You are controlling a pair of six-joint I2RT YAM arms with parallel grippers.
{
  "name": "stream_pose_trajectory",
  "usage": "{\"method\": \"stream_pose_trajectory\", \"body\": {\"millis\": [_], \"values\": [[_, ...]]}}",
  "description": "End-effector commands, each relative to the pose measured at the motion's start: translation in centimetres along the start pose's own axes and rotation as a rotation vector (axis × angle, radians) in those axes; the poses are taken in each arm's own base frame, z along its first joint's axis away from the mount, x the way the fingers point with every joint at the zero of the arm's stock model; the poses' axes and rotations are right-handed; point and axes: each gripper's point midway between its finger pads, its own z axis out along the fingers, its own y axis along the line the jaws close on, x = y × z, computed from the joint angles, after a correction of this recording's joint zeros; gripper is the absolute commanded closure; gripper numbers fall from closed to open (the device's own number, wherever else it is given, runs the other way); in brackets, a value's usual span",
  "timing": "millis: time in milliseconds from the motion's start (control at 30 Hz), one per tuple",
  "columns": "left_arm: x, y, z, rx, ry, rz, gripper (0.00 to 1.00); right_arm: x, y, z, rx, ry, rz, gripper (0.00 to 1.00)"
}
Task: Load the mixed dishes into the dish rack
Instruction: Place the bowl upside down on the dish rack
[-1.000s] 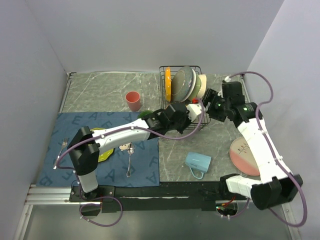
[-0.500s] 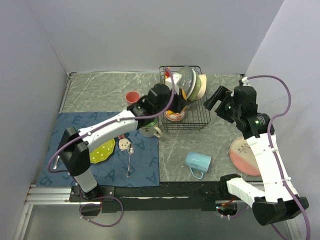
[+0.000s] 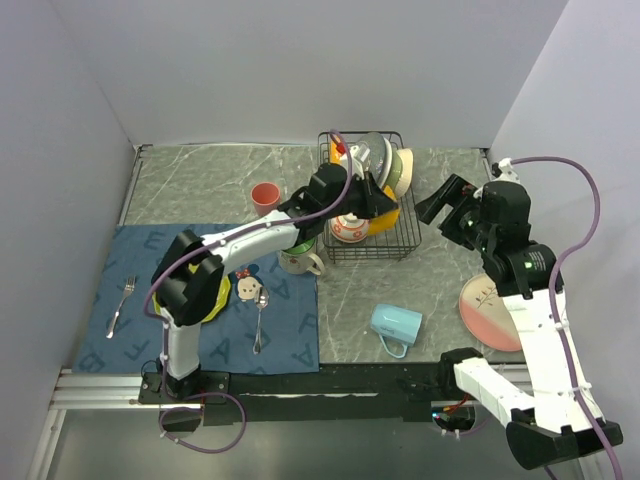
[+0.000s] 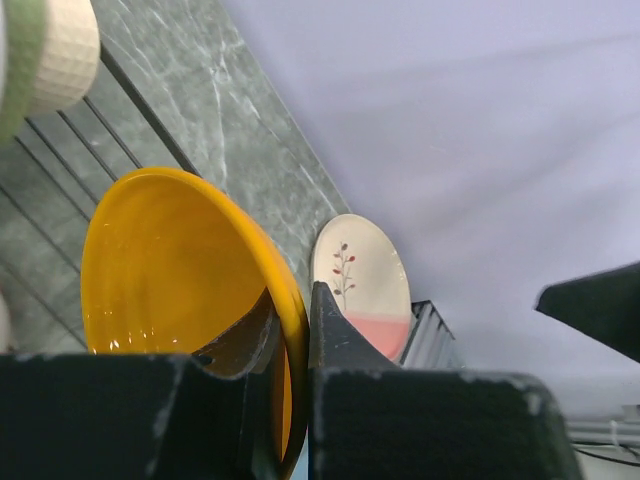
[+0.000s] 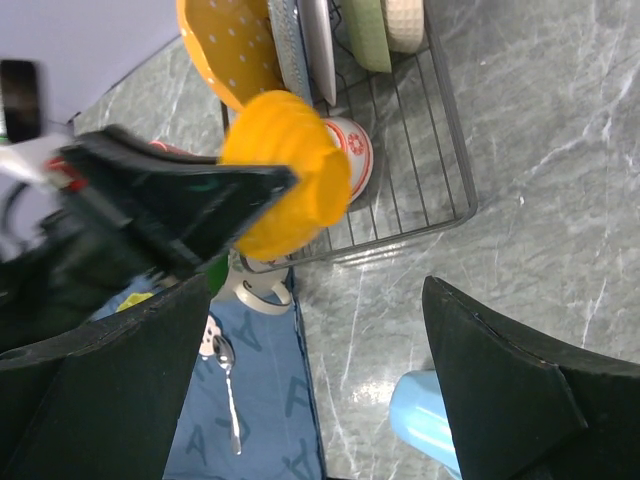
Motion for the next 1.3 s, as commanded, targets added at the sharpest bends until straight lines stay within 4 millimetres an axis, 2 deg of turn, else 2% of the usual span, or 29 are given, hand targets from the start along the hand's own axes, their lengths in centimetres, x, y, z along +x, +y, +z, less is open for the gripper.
{"method": "stream_pose_trajectory", "body": {"millis": [0,33,100,133,200,367,500,700,833,1000,1267], "values": [[-2.8,-4.1,0.1,0.186,-0.095,-0.044,0.99,-1.3,0.1,-1.0,-0.013,-0.066,-0.005,0.06],[-2.0,-3.3,0.3,0.184,-0.083,-0.069,0.99,-1.3,0.1,-1.1,-0.014,-0.069,-0.006,0.06],[-2.2,-3.7,0.4,0.227,-0.101,-0.079,0.99,-1.2,-0.1,-1.1,-0.011,-0.068,-0.006,0.06],[-1.6,-2.9,0.7,0.224,-0.094,-0.114,0.99,-1.1,-0.1,-1.2,-0.011,-0.068,-0.006,0.06],[-1.6,-3.0,0.9,0.256,-0.102,-0.145,0.99,-1.1,-0.1,-1.3,-0.014,-0.071,-0.005,0.06],[-0.5,-1.1,2.2,0.23,-0.102,-0.191,0.99,-0.9,-0.4,-1.5,-0.012,-0.072,-0.009,0.06],[-0.3,0.7,3.3,0.165,-0.119,-0.207,0.99,-1.0,-0.5,-1.7,-0.013,-0.079,-0.007,0.06],[1.2,3.5,5.2,0.065,-0.101,-0.226,0.99,-1.0,-0.4,-1.9,-0.018,-0.081,-0.006,0.06],[1.4,3.4,6.3,0.043,-0.108,-0.215,0.99,-1.0,-0.4,-2.0,-0.018,-0.085,-0.008,0.06],[1.8,4.1,7.0,0.037,-0.117,-0.243,0.99,-1.3,-0.8,-2.2,0.005,-0.1,-0.014,0.06],[3.4,5.6,7.9,0.023,-0.094,-0.266,0.99,-1.4,-1.0,-2.4,0.01,-0.109,-0.017,0.06]]}}
